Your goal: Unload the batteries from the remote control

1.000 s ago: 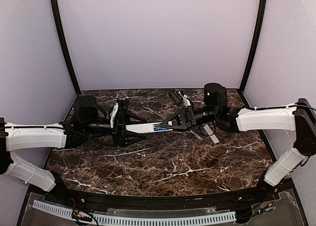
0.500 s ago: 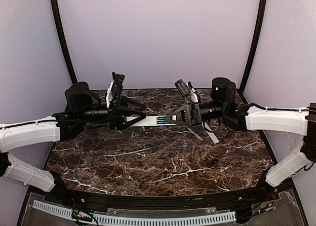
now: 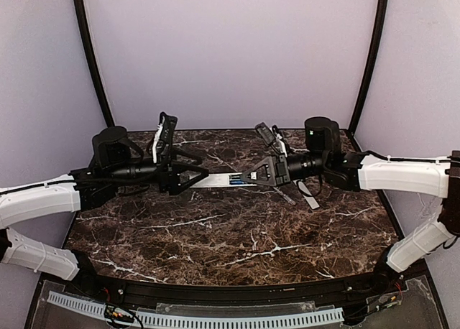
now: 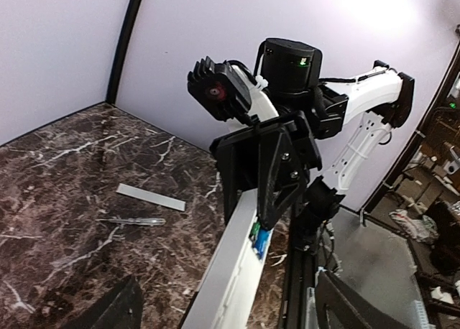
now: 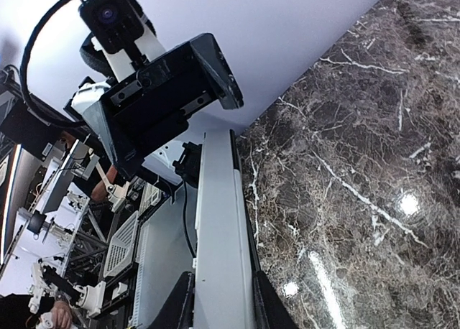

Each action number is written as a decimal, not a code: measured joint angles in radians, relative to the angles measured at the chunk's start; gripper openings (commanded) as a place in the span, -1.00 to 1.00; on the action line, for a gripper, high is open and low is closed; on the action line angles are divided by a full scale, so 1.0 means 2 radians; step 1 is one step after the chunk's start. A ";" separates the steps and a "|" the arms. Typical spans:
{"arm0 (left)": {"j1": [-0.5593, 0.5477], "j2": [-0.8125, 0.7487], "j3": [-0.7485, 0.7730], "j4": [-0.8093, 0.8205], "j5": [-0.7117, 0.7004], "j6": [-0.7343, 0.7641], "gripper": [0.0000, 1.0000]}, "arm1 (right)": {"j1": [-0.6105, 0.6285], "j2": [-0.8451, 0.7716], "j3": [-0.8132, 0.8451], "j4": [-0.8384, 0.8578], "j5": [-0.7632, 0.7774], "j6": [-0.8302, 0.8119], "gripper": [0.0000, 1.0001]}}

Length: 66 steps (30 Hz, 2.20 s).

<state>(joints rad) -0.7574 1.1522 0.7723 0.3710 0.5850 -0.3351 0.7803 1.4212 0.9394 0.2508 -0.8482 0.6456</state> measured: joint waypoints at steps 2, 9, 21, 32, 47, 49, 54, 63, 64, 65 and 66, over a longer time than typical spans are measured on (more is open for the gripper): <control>0.000 -0.019 -0.019 -0.006 -0.028 0.018 0.74 | -0.001 0.001 -0.006 -0.006 0.006 0.009 -1.00; 0.000 -0.053 -0.077 -0.014 -0.111 0.060 0.74 | -0.004 0.079 -0.013 -0.022 0.021 0.050 -1.00; 0.000 -0.065 -0.094 -0.050 -0.151 0.089 0.76 | -0.020 0.220 0.046 -0.051 0.010 0.074 -1.00; 0.000 -0.066 -0.099 -0.056 -0.168 0.107 0.77 | -0.044 0.272 0.061 -0.066 -0.026 0.066 -0.72; 0.000 -0.056 -0.099 -0.055 -0.169 0.112 0.77 | -0.067 0.272 0.073 -0.152 0.001 0.008 -0.12; 0.000 -0.055 -0.099 -0.056 -0.168 0.113 0.77 | -0.067 0.272 0.077 -0.168 0.012 -0.001 -0.06; 0.000 -0.055 -0.091 -0.071 -0.171 0.119 0.76 | -0.068 0.272 0.093 -0.218 0.051 -0.029 0.05; 0.000 -0.052 -0.047 -0.128 -0.198 0.161 0.76 | -0.069 0.269 0.135 -0.309 0.129 -0.080 0.15; 0.000 -0.049 -0.042 -0.134 -0.202 0.167 0.76 | -0.070 0.268 0.140 -0.319 0.138 -0.086 0.15; 0.000 -0.045 -0.037 -0.140 -0.207 0.173 0.76 | -0.070 0.268 0.146 -0.329 0.148 -0.092 0.16; 0.000 -0.040 -0.031 -0.146 -0.211 0.180 0.76 | -0.070 0.266 0.150 -0.339 0.157 -0.097 0.16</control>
<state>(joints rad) -0.7574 1.0729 0.7094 0.0792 0.1623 0.0254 0.6407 1.9530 1.2396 -0.4278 -0.5335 0.4507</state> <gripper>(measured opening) 0.879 0.576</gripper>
